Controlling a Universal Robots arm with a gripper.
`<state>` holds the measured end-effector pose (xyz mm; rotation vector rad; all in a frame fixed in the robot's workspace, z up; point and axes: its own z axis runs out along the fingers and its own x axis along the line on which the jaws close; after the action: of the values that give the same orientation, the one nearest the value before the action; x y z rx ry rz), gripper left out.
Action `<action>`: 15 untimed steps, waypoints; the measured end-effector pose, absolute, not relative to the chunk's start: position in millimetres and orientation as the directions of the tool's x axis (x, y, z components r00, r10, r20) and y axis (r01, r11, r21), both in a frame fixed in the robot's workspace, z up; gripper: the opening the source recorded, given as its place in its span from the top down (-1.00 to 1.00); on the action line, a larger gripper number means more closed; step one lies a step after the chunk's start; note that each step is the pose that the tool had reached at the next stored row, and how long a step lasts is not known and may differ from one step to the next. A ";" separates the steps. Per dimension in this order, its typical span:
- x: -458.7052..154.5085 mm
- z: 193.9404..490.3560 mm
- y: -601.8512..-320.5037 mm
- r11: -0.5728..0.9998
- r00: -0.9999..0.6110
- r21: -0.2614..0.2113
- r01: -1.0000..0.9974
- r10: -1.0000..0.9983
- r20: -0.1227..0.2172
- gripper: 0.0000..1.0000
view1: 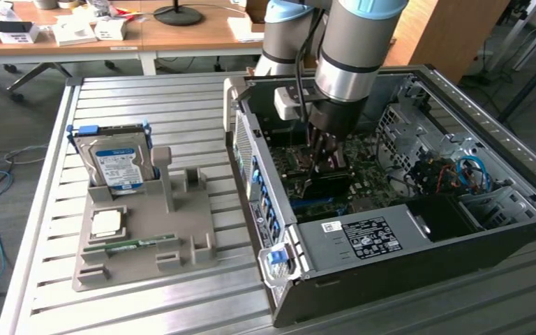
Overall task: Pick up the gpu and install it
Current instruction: 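Press down on the gpu until it lock into place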
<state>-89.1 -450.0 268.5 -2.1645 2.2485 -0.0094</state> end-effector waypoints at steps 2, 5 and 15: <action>-89.1 268.5 -450.0 0.038 -0.038 -0.019 -0.999 -0.999 -0.011 0.79; -89.1 268.1 -450.0 0.038 -0.038 -0.019 -0.999 -0.999 -0.011 0.79; -89.1 268.0 -451.0 0.038 -0.038 -0.019 -0.999 -0.999 -0.011 0.79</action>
<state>-89.1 -451.0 268.0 -2.1645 2.2485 -0.0094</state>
